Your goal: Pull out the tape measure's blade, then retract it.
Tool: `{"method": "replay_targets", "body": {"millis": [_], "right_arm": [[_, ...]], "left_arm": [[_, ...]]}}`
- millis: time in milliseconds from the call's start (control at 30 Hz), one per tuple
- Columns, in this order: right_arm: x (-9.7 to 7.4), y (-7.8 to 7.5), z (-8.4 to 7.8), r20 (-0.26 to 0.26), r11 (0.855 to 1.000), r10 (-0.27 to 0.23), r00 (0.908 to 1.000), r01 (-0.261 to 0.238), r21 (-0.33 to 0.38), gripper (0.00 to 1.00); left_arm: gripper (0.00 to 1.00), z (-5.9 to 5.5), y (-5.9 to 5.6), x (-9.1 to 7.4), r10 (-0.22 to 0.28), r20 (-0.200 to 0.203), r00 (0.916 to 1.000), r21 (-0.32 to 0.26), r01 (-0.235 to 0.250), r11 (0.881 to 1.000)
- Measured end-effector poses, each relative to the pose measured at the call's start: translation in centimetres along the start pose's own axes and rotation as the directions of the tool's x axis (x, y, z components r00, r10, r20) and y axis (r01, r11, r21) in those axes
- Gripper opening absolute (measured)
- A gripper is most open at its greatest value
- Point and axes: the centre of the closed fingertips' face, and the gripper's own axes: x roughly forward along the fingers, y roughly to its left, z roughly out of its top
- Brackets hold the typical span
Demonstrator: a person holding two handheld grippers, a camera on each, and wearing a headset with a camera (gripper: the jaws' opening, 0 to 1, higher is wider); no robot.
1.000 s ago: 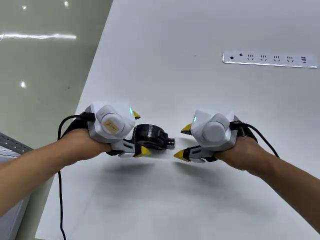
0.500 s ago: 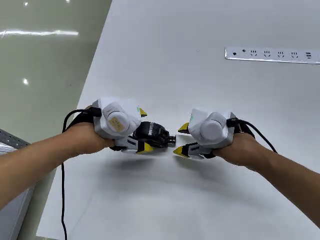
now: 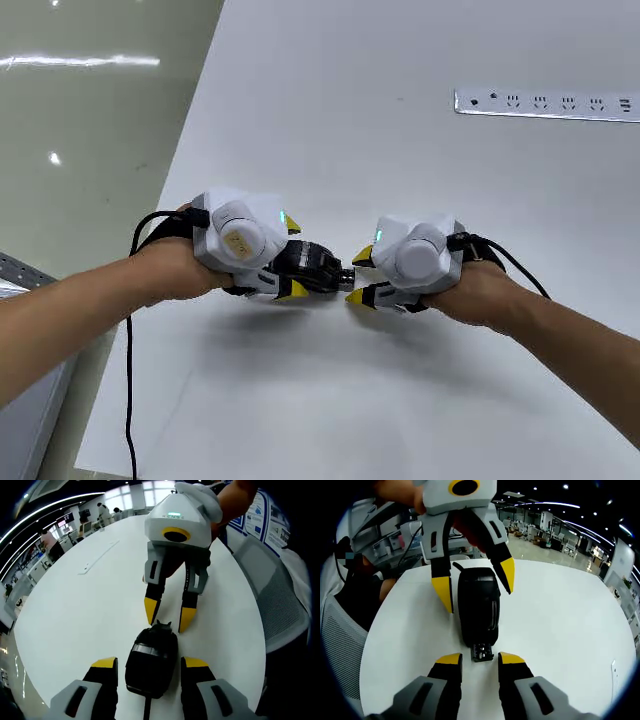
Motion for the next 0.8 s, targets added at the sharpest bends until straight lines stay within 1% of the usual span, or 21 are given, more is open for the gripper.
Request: {"method": "replay_targets", "body": {"millis": [300,500,800], "right_arm": [[0.32,-0.07,-0.1,0.0,1.0,0.005,1.0,-0.005,-0.006,0.25],[0.59,-0.07,-0.16,0.003,1.0,0.012,0.9999,-0.012,-0.007,0.24],[0.72,-0.14,0.14,0.013,1.0,0.008,0.9999,-0.008,-0.011,0.19]], "left_arm": [[0.45,0.08,-0.04,0.36,-0.011,-0.004,0.9999,0.02,0.011,1.0],[0.44,0.05,-0.07,0.59,-0.019,-0.013,0.9997,0.047,0.02,0.999],[0.36,0.23,-0.18,0.66,-0.026,-0.011,0.9996,0.069,0.027,0.997]]}}
